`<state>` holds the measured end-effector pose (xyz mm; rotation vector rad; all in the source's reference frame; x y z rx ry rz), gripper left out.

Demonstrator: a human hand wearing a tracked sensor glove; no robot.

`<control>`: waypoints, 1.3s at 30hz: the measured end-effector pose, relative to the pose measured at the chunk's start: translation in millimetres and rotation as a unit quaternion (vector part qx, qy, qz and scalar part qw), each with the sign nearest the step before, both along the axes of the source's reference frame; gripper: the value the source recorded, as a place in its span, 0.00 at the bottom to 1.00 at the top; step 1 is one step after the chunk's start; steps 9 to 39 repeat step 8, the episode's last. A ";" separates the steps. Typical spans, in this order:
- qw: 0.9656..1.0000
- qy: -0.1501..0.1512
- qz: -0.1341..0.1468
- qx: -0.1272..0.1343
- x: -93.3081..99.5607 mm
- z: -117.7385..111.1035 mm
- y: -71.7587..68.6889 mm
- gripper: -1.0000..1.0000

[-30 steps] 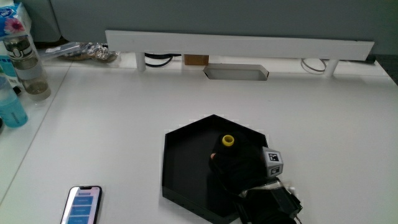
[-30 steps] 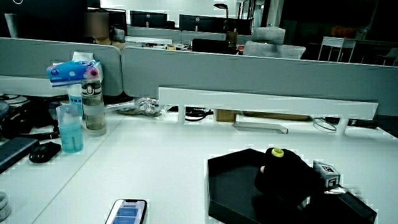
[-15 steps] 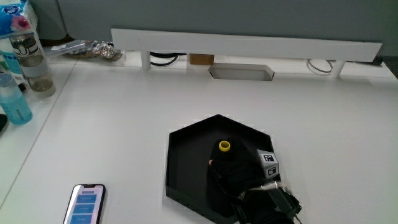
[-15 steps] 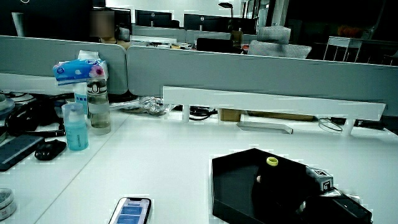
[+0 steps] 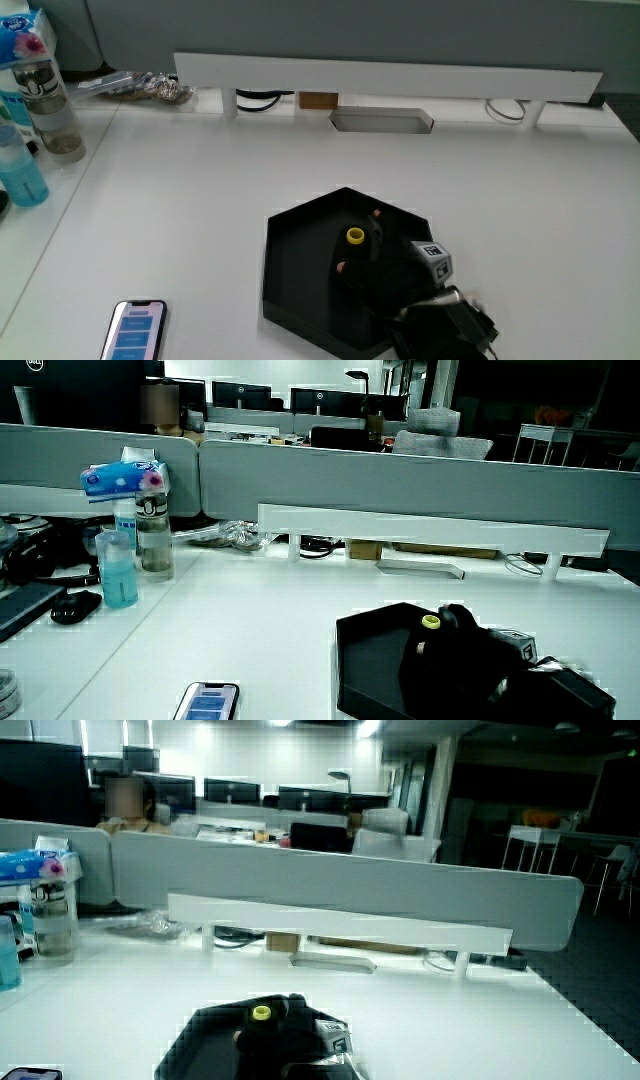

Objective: Place sewing into plate

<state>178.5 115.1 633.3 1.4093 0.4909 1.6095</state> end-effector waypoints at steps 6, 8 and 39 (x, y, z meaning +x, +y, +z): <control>0.999 -0.002 0.028 0.017 5.9 -12.9 11.8 0.00; 0.999 -0.003 0.028 0.025 6.9 -9.2 9.3 0.00; 0.999 -0.003 0.028 0.025 6.9 -9.2 9.3 0.00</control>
